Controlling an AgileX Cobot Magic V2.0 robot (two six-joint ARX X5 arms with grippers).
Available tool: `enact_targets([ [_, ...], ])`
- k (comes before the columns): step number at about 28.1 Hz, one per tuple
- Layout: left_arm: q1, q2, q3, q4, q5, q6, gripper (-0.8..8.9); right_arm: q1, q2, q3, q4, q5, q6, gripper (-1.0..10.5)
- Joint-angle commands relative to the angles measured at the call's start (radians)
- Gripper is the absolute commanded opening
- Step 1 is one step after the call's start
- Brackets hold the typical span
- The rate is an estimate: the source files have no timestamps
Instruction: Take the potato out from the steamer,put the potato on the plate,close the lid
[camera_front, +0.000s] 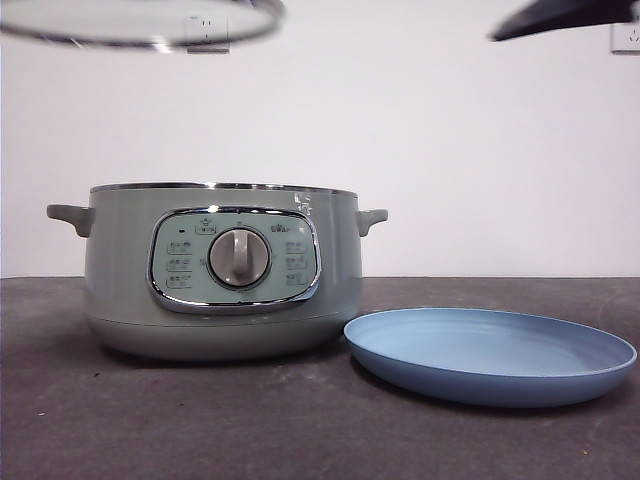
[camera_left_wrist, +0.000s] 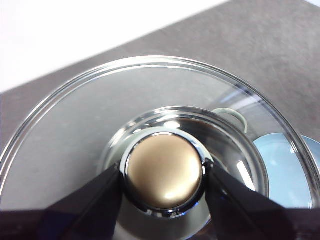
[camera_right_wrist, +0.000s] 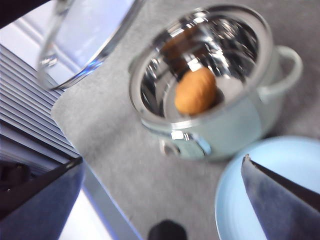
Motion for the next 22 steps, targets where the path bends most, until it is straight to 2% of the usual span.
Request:
enact_targets([
  [1, 0.012, -0.082, 0.005, 0.0, -0.046, -0.006, -0.12, 0.066, 0.113, 0.083, 0.023, 0.051, 0.023, 6.3],
  [7, 0.03, -0.204, 0.005, -0.127, -0.083, -0.005, -0.12, 0.172, 0.401, 0.326, 0.02, 0.09, 0.015, 6.3],
  [11, 0.034, -0.26, 0.005, -0.214, -0.145, -0.005, -0.12, 0.24, 0.587, 0.509, -0.026, 0.181, -0.017, 6.3],
  [15, 0.034, -0.323, 0.005, -0.278, -0.146, -0.007, -0.12, 0.306, 0.814, 0.711, -0.06, 0.29, -0.053, 6.3],
  [19, 0.034, -0.348, 0.005, -0.304, -0.146, -0.014, -0.12, 0.335, 0.949, 0.76, -0.06, 0.414, -0.069, 6.3],
  [22, 0.034, -0.348, 0.005, -0.306, -0.145, -0.014, -0.12, 0.348, 1.004, 0.76, -0.06, 0.466, -0.085, 6.3],
])
